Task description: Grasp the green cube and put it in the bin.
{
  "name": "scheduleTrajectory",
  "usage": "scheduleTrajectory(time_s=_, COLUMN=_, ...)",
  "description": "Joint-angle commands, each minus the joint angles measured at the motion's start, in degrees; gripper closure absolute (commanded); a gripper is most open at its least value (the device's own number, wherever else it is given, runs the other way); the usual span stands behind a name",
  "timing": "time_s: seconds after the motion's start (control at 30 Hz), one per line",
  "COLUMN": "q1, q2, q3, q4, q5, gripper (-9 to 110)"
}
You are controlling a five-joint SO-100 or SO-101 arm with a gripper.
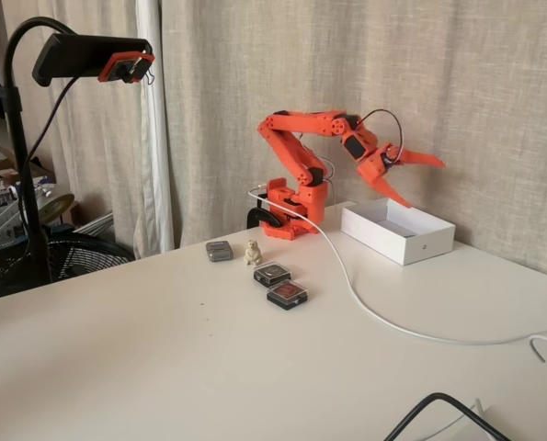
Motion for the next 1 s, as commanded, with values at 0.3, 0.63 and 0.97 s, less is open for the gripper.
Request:
scheduleTrajectory(time_s=0.3, q1=17.7, q2=12.0, q3=13.9, q4=-28.9, q5=3.8, gripper=75)
scheduleTrajectory(time_s=0.63, q1=19.9, q2=32.7, q3=16.7, q4=1.4, q5=21.4, gripper=75)
scheduleTrajectory(time_s=0.97, q1=20.0, q2=47.8, q3=25.1, q4=18.7, q5=22.3, gripper=75)
